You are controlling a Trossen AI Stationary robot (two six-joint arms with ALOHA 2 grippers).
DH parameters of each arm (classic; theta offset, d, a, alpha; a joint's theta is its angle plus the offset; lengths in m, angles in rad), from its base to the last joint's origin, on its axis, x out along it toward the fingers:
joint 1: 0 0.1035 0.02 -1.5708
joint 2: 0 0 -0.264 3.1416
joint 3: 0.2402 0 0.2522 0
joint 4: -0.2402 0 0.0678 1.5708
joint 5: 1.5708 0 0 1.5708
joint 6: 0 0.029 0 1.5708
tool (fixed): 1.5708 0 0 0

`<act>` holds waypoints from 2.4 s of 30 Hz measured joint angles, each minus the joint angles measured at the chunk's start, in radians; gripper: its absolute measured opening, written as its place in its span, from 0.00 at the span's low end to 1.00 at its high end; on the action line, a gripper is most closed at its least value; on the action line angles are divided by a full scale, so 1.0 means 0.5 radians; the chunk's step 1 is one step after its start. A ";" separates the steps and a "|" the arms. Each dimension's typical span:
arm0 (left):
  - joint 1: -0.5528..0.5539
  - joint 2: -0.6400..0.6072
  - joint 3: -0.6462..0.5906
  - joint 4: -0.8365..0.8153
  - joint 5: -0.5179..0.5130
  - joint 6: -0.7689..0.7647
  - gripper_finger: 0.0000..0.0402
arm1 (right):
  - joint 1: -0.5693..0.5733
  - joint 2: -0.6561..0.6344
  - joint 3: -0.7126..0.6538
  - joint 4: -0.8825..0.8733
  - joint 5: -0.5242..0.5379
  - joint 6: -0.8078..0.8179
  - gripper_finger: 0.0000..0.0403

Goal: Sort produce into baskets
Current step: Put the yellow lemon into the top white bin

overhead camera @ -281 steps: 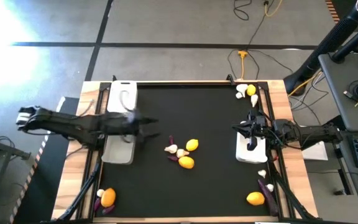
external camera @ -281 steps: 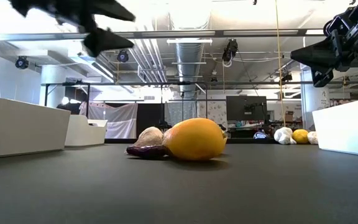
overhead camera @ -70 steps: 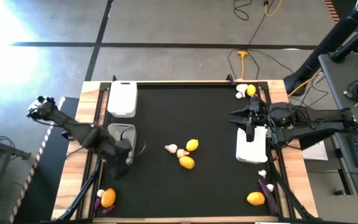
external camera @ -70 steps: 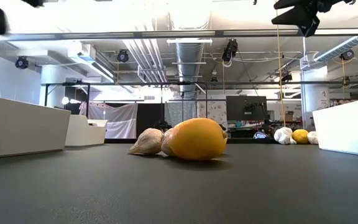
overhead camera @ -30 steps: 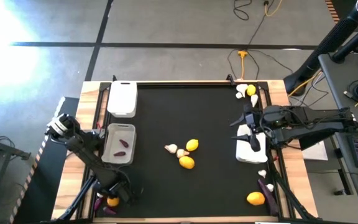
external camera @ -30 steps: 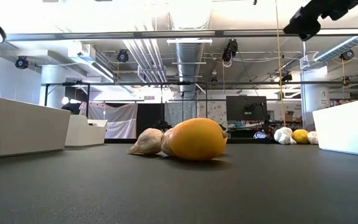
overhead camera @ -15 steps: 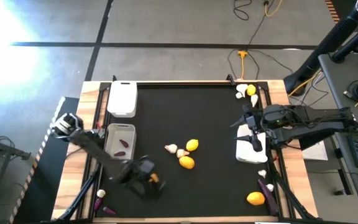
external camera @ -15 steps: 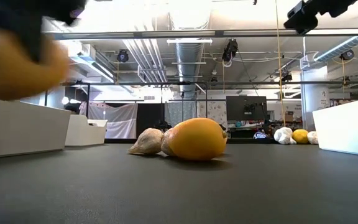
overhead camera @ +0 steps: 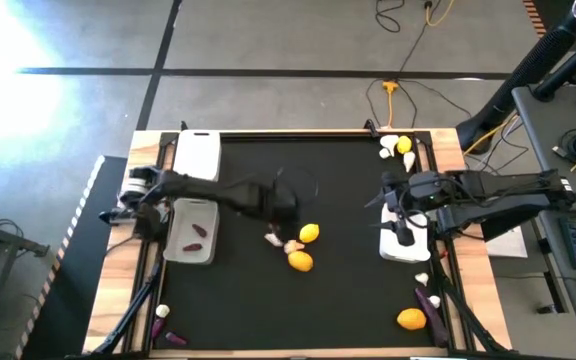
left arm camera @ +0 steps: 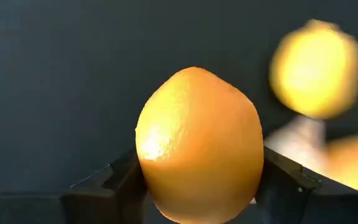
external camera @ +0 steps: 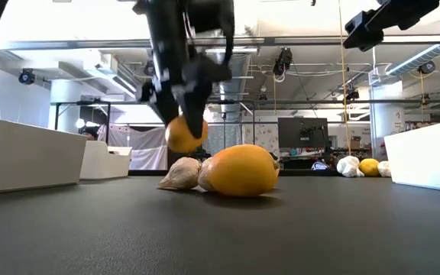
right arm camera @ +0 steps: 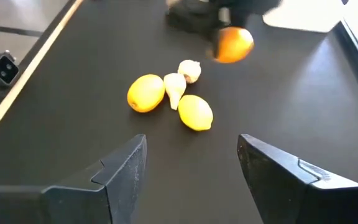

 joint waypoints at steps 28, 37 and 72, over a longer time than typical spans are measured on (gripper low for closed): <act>0.425 0.307 -0.026 0.157 0.232 0.363 0.71 | -0.002 0.229 0.000 0.126 0.083 0.143 0.66; 0.440 0.317 -0.026 0.212 0.223 0.289 0.70 | -0.002 0.237 0.083 0.112 0.082 0.117 0.66; 1.590 -0.638 -0.706 -0.264 -0.213 0.599 0.48 | -0.005 0.424 0.343 0.110 0.202 0.266 0.61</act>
